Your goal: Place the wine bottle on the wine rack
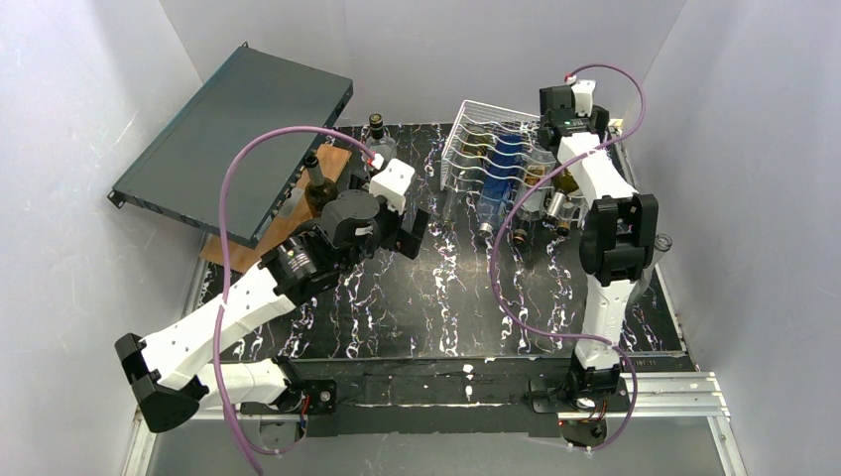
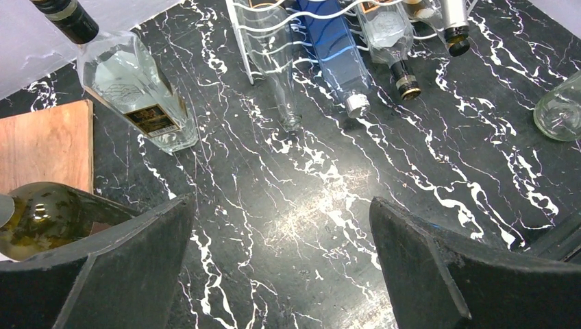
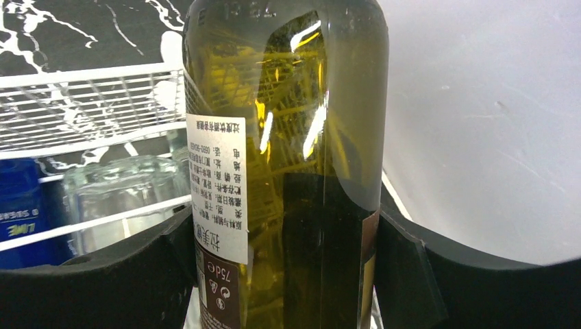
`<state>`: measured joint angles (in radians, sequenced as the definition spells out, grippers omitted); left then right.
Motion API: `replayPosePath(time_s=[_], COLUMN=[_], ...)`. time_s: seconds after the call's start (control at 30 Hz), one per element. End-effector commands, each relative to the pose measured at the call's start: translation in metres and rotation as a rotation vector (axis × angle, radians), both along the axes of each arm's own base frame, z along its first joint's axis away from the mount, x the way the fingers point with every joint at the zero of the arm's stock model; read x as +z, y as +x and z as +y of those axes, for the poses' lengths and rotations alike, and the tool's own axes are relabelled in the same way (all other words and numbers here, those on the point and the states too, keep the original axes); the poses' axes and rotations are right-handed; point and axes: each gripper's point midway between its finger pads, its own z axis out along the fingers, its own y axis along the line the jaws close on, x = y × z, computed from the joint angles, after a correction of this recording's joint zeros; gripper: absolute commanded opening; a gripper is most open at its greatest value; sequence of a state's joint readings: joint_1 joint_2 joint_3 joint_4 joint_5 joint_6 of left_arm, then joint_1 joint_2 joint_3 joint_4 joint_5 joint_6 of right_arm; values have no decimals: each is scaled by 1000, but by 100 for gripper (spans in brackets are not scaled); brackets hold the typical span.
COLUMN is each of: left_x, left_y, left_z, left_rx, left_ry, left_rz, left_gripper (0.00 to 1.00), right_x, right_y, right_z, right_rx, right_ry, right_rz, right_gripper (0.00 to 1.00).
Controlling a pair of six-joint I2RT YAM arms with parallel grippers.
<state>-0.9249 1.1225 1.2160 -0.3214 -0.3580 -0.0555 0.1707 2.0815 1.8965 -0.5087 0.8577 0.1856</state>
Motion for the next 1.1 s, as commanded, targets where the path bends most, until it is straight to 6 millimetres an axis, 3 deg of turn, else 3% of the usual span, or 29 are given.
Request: replayPosePath(time_s=[0.0,0.27,0.4,0.5,0.63,0.7,0.93,1.07], left_x=[-5,-8,-8,-9,-8,-8,-9,-8], left_y=[2,1,1,1,1,1,1,0], left_z=[0,-2,-2,-2,-3,-3,-4,-4], left_rx=[7,1,0,-1,-3,-5,-7,-12], left_ry=[2,4,3,4,3,2,2,-3], left_rz=[7,16,16,19,19,21,24,27], left_gripper=[100,99,99,99,99,99,99,99], right_x=[17,11,2,-2,-3,-3,8,4], right_y=[10,10,6,5,4,4,-9,-13], right_z=[-14,-10,-9,-8,-7,-5,-3,-3], right_rx=[2,63,64,63,63,71,72,81], right_ry=[-38,-9,2,10,9,17,49,47], right_rz=[-53,-35,-17,3,43,66,43,60], right_gripper=[1,2,23,33,55,61,62,60])
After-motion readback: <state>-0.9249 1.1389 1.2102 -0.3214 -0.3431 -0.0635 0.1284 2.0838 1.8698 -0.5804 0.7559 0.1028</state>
